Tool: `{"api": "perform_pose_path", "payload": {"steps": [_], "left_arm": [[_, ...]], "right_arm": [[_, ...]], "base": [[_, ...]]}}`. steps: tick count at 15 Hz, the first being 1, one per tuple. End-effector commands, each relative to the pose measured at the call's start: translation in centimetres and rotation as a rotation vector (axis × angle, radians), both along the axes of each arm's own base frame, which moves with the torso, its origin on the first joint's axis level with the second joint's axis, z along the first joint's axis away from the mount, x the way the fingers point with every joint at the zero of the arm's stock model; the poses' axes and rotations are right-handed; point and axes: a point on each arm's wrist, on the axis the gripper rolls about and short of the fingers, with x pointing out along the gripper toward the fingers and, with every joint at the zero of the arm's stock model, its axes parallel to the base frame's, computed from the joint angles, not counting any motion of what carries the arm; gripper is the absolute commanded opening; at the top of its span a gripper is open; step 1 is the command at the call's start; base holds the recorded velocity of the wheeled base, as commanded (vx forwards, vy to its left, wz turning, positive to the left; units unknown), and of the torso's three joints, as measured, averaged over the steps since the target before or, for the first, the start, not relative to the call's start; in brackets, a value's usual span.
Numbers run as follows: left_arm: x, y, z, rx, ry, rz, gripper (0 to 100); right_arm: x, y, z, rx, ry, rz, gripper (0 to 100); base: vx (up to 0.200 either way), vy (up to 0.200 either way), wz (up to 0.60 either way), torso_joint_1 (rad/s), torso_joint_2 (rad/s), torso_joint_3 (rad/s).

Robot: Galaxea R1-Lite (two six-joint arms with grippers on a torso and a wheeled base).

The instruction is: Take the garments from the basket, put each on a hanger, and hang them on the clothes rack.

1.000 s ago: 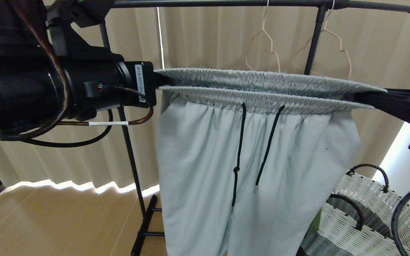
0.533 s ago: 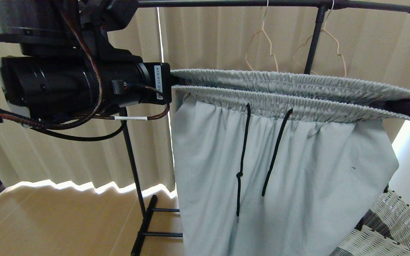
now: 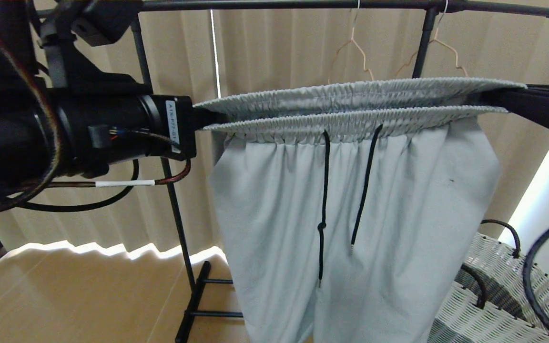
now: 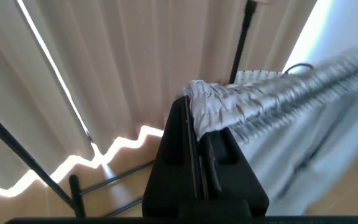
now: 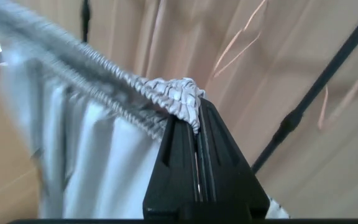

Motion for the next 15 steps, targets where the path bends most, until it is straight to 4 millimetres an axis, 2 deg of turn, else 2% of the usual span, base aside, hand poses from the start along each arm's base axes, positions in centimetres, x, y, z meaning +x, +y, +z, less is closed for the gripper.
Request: {"api": "perform_pose_path", "payload": {"steps": [1, 2, 4, 7, 12, 15], "left_arm": [[-2.5, 1.2, 0.5, -0.004, -0.037, -0.029, 0], [-3.9, 1.4, 0.2, 0.007, -0.045, -0.063, 0], [-6.0, 1.9, -0.3, 0.011, -0.055, -0.118, 0], [-8.6, 2.3, -0.4, -0.005, -0.075, -0.210, 0], [-8.6, 2.3, -0.6, -0.002, -0.072, -0.209, 0], [-8.1, 2.2, -0.3, 0.004, -0.079, -0.193, 0]], "right_arm": [[4.8, 2.0, -0.8, -0.006, 0.016, -0.004, 0], [6.2, 2.7, -0.7, 0.007, -0.012, -0.004, 0], [7.4, 3.3, -0.6, 0.014, -0.028, -0.004, 0], [8.2, 3.7, -0.9, 0.008, -0.015, -0.001, 0], [7.9, 3.5, -1.0, 0.009, -0.013, -0.011, 0], [6.5, 2.8, 0.3, 0.021, -0.048, -0.011, 0]], "base": [[0.000, 0.000, 0.00, 0.000, 0.00, 0.000], [0.000, 0.000, 0.00, 0.000, 0.00, 0.000], [0.000, 0.000, 0.00, 0.000, 0.00, 0.000], [0.000, 0.000, 0.00, 0.000, 0.00, 0.000], [0.000, 0.000, 0.00, 0.000, 0.00, 0.000], [0.000, 0.000, 0.00, 0.000, 0.00, 0.000]]}}
